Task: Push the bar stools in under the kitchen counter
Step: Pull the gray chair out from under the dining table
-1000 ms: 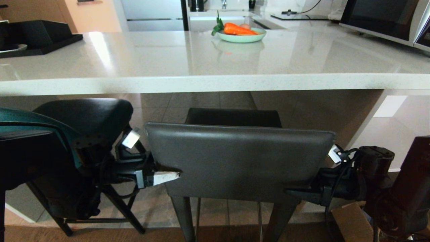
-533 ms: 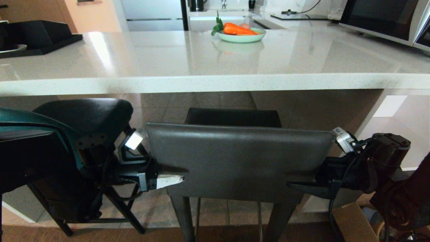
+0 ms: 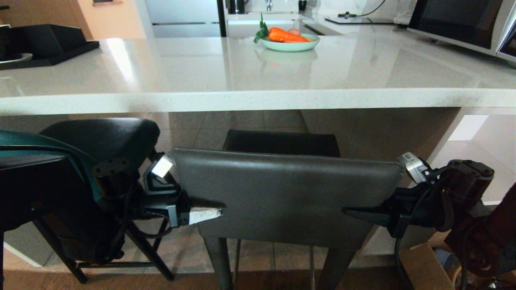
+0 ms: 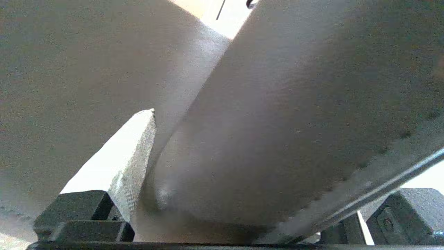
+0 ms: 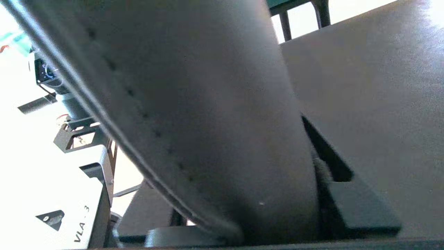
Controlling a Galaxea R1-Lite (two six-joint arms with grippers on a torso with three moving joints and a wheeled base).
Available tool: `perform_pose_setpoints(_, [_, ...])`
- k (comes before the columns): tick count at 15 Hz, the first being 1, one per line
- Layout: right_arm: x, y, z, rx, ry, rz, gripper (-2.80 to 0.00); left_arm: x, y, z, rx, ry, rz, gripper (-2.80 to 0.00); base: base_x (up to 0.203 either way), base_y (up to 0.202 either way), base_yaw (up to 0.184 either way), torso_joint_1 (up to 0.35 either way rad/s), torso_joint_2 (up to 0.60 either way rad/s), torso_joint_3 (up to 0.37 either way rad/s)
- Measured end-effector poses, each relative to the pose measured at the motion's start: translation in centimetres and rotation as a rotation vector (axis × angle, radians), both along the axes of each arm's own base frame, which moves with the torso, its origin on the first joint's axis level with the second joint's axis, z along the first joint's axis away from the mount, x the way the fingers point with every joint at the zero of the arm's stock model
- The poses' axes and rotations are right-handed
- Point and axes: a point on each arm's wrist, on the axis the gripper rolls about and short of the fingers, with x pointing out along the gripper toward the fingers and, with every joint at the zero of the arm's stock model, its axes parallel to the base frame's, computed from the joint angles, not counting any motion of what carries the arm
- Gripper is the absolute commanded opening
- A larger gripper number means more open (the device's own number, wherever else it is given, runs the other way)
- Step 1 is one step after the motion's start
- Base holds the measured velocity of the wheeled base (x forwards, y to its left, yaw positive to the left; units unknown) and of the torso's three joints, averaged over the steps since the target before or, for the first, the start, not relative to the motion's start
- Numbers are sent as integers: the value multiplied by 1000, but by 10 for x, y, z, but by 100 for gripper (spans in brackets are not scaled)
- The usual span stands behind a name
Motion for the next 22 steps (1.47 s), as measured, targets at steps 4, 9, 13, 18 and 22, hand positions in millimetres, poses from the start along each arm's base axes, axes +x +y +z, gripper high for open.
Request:
perform_pose_setpoints(4, [4, 2, -6, -2, 15, 6, -280, -1, -2, -1, 1, 7, -4, 0, 0, 0, 0, 0, 0, 0])
perform_pose_setpoints(9, [1, 5, -9, -4, 34, 15, -280, -8, -6, -3, 4, 26, -23, -280, 0, 0, 0, 0, 0, 0])
perform_pose_setpoints(13, [0, 6, -10, -4, 41, 22, -280, -10, -4, 0, 5, 14, -19, -280, 0, 0, 0, 0, 0, 0])
perform_pose_setpoints(18, [-1, 6, -11, -5, 48, 20, -280, -19, -6, 3, 8, 5, -28, -280, 0, 0, 0, 0, 0, 0])
perform_pose_setpoints(22, [-16, 4, -13, -11, 80, 22, -280, -41, -14, 0, 17, 46, -67, -280, 0, 0, 0, 0, 0, 0])
